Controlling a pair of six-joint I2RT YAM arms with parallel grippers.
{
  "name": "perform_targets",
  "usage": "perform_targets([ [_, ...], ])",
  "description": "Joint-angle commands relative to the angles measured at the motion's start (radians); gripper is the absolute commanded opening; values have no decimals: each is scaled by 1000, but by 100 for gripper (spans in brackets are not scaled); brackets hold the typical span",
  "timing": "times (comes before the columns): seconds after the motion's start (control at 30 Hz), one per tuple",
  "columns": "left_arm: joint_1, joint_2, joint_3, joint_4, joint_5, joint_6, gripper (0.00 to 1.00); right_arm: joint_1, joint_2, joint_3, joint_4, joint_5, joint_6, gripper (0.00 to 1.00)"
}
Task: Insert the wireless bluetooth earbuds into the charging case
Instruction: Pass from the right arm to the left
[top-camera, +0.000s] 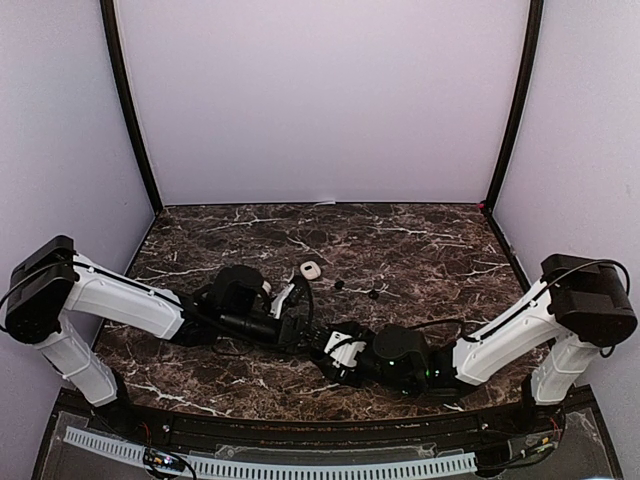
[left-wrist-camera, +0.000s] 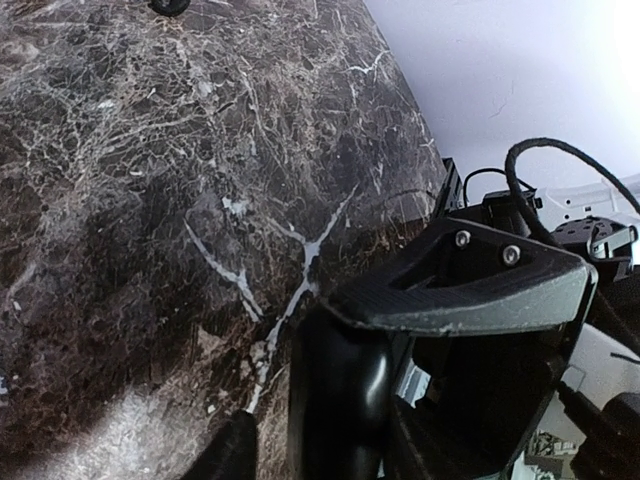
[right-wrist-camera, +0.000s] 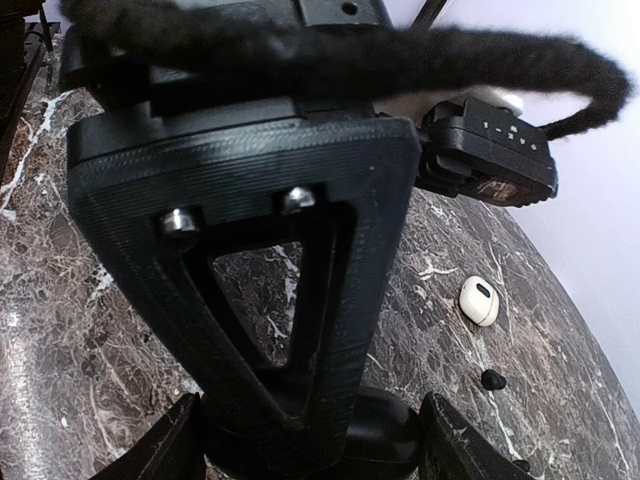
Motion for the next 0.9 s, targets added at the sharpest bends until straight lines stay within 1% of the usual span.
perform_targets([
  [0.0, -13, -1, 25, -2, 13, 14, 37, 16, 10, 26, 41, 11, -2, 47],
  [0.07, -13, -7, 23, -2, 10, 17, 30, 16, 8, 25, 40, 10, -3, 50],
  [0.17, -13, -34, 9, 3, 2, 25, 26, 16, 5, 24, 37, 10, -2, 60],
  [0.27, -9, -65, -13, 15, -4, 36, 25, 16, -7, 15, 37, -5, 2, 71],
  [0.33, 0, -82, -26, 9, 3, 45, 25, 16, -20, 5, 37, -25, 10, 82],
  [0.4, 13, -101, -44, 11, 14, 52, 25, 15, -39, -7, 39, -53, 18, 88],
  [0.5, 41, -137, -78, 23, 37, 59, 24, 8, -78, -34, 45, -119, 38, 92],
  [0.63, 82, -178, -122, 63, 103, 79, 23, -32, -163, -73, 51, -234, 93, 97],
  [0.73, 100, -198, -145, 110, 161, 108, 22, -111, -228, -108, 69, -393, 187, 98],
  [0.83, 105, -212, -143, 109, 194, 163, 22, -218, -275, -109, 62, -490, 312, 98],
  [0.87, 105, -217, -139, 103, 199, 181, 22, -249, -282, -104, 61, -544, 339, 98],
])
